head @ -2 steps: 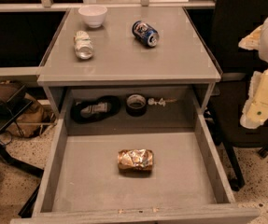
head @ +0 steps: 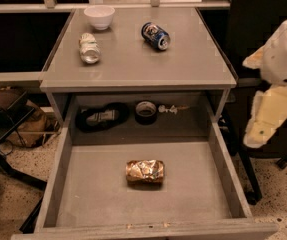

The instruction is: Pick orange can from top drawer and place on counter

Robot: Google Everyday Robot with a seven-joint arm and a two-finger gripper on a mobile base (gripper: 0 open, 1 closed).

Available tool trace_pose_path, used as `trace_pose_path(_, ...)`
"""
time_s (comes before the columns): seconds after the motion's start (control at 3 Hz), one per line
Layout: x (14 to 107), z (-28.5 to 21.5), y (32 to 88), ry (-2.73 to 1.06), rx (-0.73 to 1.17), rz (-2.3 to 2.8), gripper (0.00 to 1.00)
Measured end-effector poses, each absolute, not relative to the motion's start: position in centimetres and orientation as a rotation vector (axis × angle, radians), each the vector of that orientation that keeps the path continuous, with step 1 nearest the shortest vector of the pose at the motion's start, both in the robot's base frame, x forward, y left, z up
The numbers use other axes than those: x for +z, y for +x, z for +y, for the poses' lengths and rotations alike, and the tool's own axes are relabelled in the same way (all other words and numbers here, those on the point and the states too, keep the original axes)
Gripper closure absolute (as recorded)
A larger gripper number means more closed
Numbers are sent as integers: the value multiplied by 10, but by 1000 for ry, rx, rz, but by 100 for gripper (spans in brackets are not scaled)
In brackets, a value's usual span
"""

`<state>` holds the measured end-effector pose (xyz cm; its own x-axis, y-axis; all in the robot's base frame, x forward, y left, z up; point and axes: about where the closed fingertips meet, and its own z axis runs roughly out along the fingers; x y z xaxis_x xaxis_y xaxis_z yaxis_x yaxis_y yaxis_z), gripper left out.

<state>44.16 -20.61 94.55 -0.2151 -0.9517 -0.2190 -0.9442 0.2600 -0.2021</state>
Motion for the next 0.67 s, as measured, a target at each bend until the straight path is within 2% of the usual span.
trace_pose_path(0.67, 785, -154, 469, -1686, 335, 2244, 0)
